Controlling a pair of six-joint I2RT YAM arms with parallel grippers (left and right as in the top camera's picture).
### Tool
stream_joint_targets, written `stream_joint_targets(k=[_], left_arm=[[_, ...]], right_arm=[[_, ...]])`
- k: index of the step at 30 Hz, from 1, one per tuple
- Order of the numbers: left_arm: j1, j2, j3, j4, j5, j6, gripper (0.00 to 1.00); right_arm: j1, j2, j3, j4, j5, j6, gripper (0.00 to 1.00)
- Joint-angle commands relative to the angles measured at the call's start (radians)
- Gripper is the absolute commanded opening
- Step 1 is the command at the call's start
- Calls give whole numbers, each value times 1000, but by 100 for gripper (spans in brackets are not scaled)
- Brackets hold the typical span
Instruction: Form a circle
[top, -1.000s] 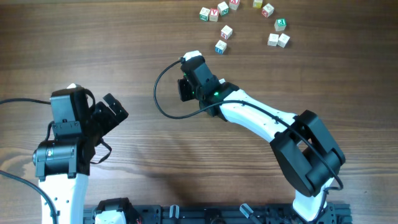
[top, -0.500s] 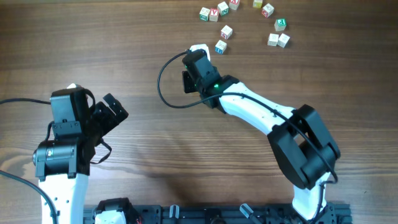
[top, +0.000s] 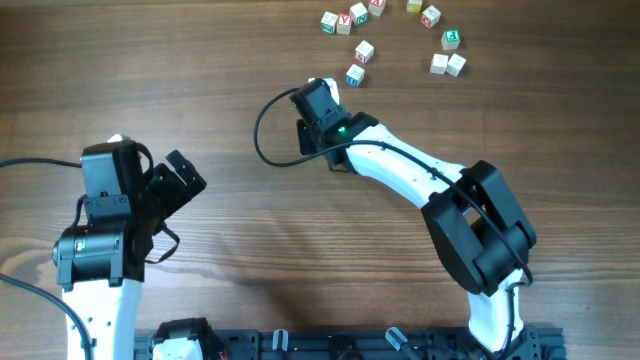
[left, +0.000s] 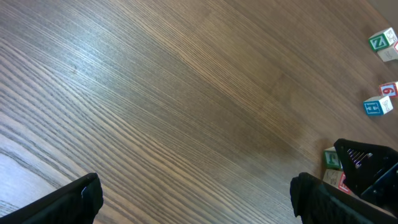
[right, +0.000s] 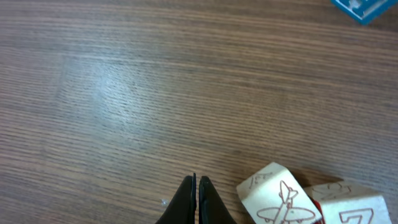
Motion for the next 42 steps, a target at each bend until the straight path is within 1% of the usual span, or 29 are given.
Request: stream_joint_targets(k=[1, 7, 18, 42], left_arm=[[5, 1, -3, 2, -13, -6, 100], [5, 1, -3, 2, -13, -6, 100], [5, 1, -3, 2, -13, -6, 100], [5, 1, -3, 2, -13, -6, 100]], right_arm=[[-3, 20, 23, -9, 40, 21, 5], [-3, 31, 23, -9, 74, 21, 5], [-18, 47, 23, 42, 73, 21, 5], [-18, 54, 23, 1, 49, 22, 5]])
